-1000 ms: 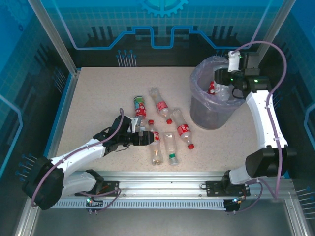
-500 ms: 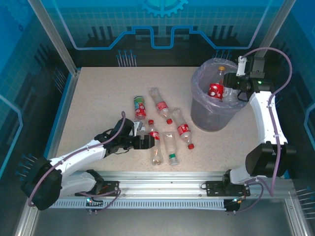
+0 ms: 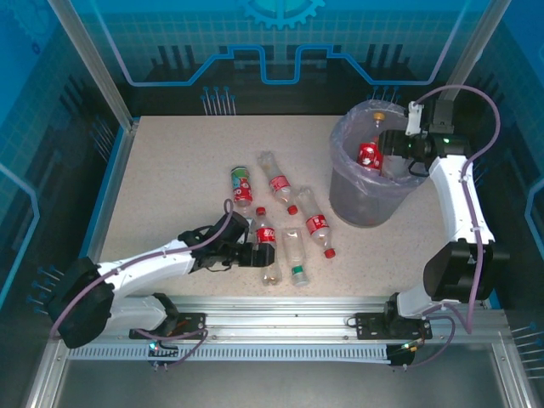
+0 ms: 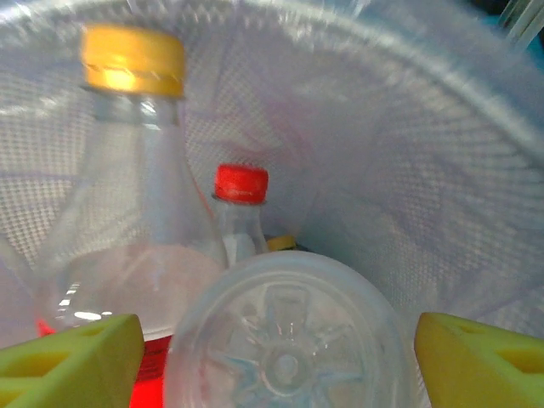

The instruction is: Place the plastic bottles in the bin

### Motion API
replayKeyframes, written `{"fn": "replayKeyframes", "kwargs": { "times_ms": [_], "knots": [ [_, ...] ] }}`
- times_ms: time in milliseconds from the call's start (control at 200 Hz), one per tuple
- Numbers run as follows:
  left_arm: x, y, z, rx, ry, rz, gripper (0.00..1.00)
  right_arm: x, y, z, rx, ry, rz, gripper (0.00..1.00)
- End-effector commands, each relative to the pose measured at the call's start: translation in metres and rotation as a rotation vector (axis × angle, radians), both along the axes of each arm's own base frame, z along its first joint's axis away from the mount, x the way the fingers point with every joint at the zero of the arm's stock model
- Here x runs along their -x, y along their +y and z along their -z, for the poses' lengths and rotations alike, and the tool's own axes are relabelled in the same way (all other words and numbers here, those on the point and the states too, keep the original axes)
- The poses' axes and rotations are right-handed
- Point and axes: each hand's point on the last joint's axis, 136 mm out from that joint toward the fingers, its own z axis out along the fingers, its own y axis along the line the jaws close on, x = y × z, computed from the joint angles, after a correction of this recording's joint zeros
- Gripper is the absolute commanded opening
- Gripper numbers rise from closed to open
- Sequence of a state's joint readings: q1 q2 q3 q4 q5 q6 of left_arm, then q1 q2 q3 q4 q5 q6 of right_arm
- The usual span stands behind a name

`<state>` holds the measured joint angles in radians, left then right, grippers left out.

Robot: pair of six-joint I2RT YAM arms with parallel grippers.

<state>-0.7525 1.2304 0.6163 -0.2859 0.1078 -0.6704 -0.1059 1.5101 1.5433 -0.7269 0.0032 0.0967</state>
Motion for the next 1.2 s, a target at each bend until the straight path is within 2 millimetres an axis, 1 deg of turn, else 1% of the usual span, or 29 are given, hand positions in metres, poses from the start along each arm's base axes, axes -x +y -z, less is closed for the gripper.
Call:
{"fn": "replayKeyframes", "kwargs": {
  "times_ms": [0, 95, 240, 330, 485, 575, 620, 750, 825, 900, 930, 1031, 1121, 1196],
  "knots": [
    [-0.002, -0.014, -0.002, -0.018, 0.013, -0.001, 0.99, 0.018, 0.016, -0.059, -0.015, -0.103, -0.058, 0.89],
    [-0.002, -0.021, 0.002, -0.028, 0.022, 0.014, 0.99, 0.028, 0.029, -0.080, -0.038, -0.146, -0.101, 0.90],
    [-0.001, -0.026, 0.011, -0.089, 0.037, 0.032, 0.99, 0.044, 0.051, -0.098, -0.066, -0.183, -0.158, 0.90],
    [0.002, -0.026, 0.019, -0.125, 0.059, 0.039, 0.96, 0.054, 0.062, -0.105, -0.094, -0.202, -0.187, 0.90],
    [0.003, -0.023, 0.031, -0.174, 0.080, 0.034, 0.91, 0.069, 0.081, -0.107, -0.132, -0.218, -0.232, 0.90],
    [0.003, -0.021, 0.038, -0.204, 0.086, 0.035, 0.87, 0.076, 0.093, -0.103, -0.161, -0.217, -0.262, 0.90],
    [0.002, -0.022, 0.039, -0.198, 0.080, 0.042, 0.85, 0.079, 0.099, -0.101, -0.178, -0.217, -0.276, 0.90],
    [-0.001, -0.022, 0.043, -0.202, 0.063, 0.041, 0.72, 0.087, 0.113, -0.090, -0.219, -0.202, -0.309, 0.90],
    [-0.001, -0.020, 0.046, -0.218, 0.065, 0.038, 0.68, 0.092, 0.121, -0.083, -0.237, -0.196, -0.326, 0.90],
    [-0.001, -0.019, 0.046, -0.221, 0.062, 0.038, 0.61, 0.097, 0.129, -0.073, -0.256, -0.177, -0.343, 0.89],
    [-0.001, -0.019, 0.045, -0.220, 0.057, 0.037, 0.59, 0.099, 0.132, -0.068, -0.264, -0.165, -0.351, 0.89],
    [-0.003, -0.021, 0.038, -0.204, 0.030, 0.053, 0.56, 0.104, 0.142, -0.054, -0.284, -0.134, -0.370, 0.90],
    [-0.007, -0.025, 0.025, -0.172, -0.021, 0.082, 0.55, 0.109, 0.150, -0.043, -0.300, -0.105, -0.388, 0.89],
    [-0.011, -0.027, 0.013, -0.154, -0.071, 0.101, 0.53, 0.114, 0.162, -0.039, -0.334, -0.092, -0.424, 0.89]
  ]
}}
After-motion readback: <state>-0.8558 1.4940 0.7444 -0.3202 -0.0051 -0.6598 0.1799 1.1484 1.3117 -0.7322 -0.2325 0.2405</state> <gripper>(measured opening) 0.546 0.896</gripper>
